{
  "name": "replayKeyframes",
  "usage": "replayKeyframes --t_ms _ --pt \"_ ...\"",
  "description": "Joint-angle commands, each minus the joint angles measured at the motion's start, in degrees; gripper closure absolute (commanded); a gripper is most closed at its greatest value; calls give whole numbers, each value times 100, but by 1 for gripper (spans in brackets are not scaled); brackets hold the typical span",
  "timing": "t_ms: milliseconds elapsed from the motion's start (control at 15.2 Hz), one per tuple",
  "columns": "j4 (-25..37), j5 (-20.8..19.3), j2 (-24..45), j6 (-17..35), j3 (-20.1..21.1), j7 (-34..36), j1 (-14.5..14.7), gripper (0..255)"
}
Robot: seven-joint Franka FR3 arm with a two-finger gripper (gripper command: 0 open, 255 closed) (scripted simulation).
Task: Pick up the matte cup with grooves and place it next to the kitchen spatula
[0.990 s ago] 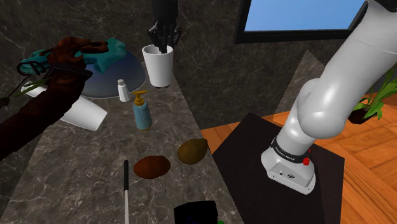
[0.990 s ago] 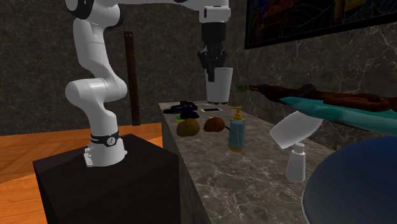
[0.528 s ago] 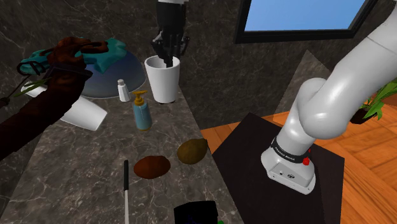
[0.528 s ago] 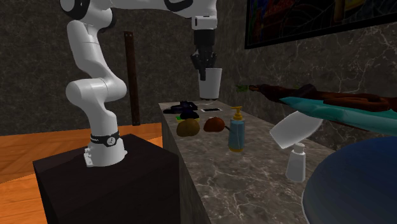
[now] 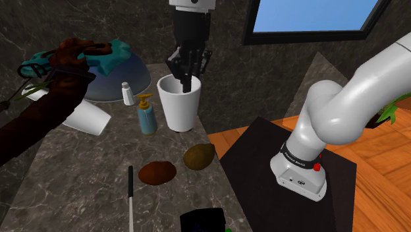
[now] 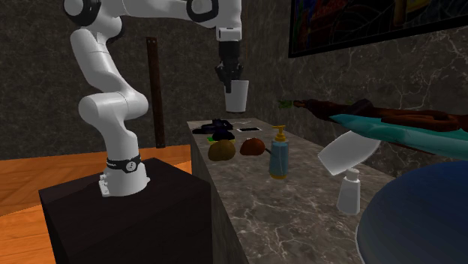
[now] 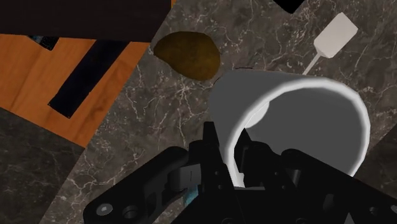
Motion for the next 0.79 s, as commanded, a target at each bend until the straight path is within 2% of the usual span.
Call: replayKeyframes --t_ms 0,528,726 --pt "-124 115 -197 -31 139 209 108 255" --pt "-390 612 -761 -111 815 1131 566 255" --pt "-623 653 -772 111 858 1100 583 255"
